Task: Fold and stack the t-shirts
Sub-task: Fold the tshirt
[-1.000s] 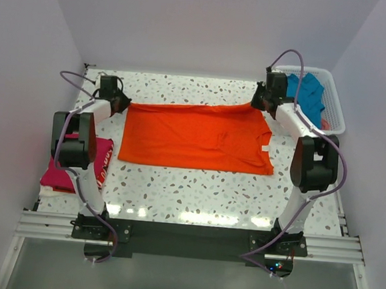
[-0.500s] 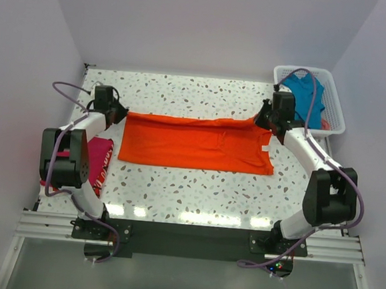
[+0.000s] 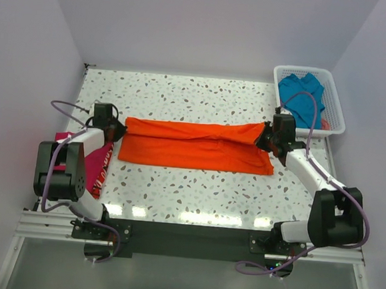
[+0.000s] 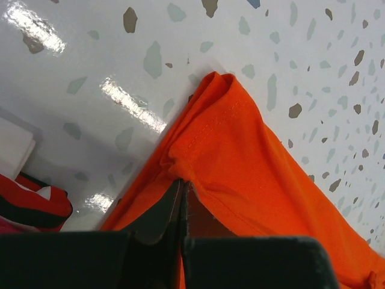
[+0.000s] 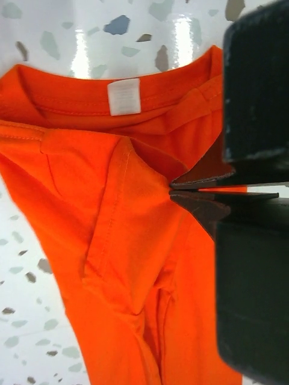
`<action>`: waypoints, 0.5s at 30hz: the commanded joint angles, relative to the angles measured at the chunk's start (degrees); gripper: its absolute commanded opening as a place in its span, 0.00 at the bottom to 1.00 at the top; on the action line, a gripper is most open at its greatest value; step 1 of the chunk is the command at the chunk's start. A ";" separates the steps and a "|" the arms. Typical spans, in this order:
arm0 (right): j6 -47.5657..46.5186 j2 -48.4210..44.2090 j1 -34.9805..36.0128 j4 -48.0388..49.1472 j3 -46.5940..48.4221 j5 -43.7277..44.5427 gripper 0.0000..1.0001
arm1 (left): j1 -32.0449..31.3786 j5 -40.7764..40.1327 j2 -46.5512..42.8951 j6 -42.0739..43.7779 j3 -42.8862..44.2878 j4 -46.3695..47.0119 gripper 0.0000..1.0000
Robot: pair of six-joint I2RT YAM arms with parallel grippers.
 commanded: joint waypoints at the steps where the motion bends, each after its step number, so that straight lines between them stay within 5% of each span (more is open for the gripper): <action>1: 1.75 -2.05 0.06 3.07 -2.82 -0.25 0.05 | 0.67 -0.88 -3.15 -1.73 -1.63 3.14 0.05; 2: 1.67 -2.31 0.06 2.90 -3.09 -0.25 0.11 | 0.58 -0.70 -3.59 -1.82 -2.07 3.23 0.11; 3: 1.76 -2.67 0.15 2.63 -3.35 -0.25 0.18 | 0.58 -0.79 -4.29 -1.82 -2.51 3.49 0.31; 4: 1.67 -3.10 0.06 2.02 -3.27 -1.47 0.33 | 0.58 -0.96 -5.86 -1.82 -3.30 3.41 0.41; 6: 1.23 -4.86 0.06 1.14 -2.74 -1.57 0.42 | 0.58 -1.31 -7.54 -1.03 -3.48 2.53 0.49; 9: 0.27 -5.66 0.06 -0.71 -0.82 -0.51 0.53 | 0.32 -1.49 -10.88 -0.85 -3.83 2.17 0.51; 15: -0.97 4.44 0.58 0.43 6.65 -0.70 0.52 | -6.33 -6.75 -6.06 1.08 2.66 -2.47 0.48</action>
